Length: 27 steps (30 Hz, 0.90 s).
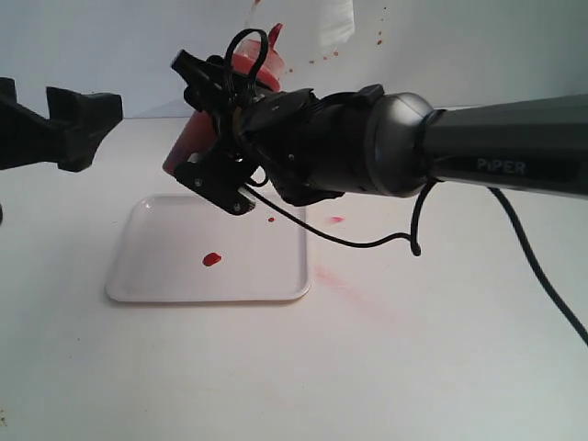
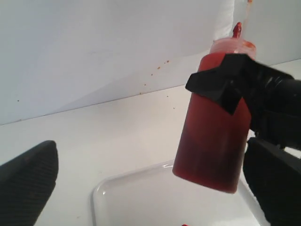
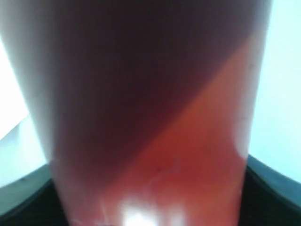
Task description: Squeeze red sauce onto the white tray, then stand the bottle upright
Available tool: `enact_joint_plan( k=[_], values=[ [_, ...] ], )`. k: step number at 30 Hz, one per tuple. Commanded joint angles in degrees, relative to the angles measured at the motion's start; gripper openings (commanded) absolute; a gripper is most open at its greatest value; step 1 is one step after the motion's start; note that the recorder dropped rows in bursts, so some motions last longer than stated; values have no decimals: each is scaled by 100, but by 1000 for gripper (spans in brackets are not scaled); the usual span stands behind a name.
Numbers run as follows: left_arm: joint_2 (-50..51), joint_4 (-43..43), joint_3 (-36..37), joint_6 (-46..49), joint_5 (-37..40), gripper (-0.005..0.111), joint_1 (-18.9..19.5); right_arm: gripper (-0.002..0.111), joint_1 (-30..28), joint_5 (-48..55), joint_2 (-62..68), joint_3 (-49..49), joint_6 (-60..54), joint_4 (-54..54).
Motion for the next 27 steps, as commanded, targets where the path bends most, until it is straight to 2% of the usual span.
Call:
enact_joint_plan(
  k=[1, 6, 12, 16, 24, 27],
  values=[
    [394, 39, 282, -54, -684, 105, -8, 0, 26, 227, -318, -39, -215, -51],
    [741, 28, 272, -415, -909, 105, -58, 0, 38, 191, -329, -58, -594, -51],
    [1025, 918, 272, -415, -691, 105, -99, 0, 85, 66, -329, -58, -631, -51],
    [1065, 982, 272, -415, -702, 105, -220, 0, 85, 48, -329, -58, -631, -51],
    [1209, 1116, 272, -415, -967, 105, -231, 0, 85, -346, -329, -58, -802, -51],
    [1318, 1116, 272, -665, -788, 105, -231, 0, 85, -336, -329, -58, -786, -51]
  ],
)
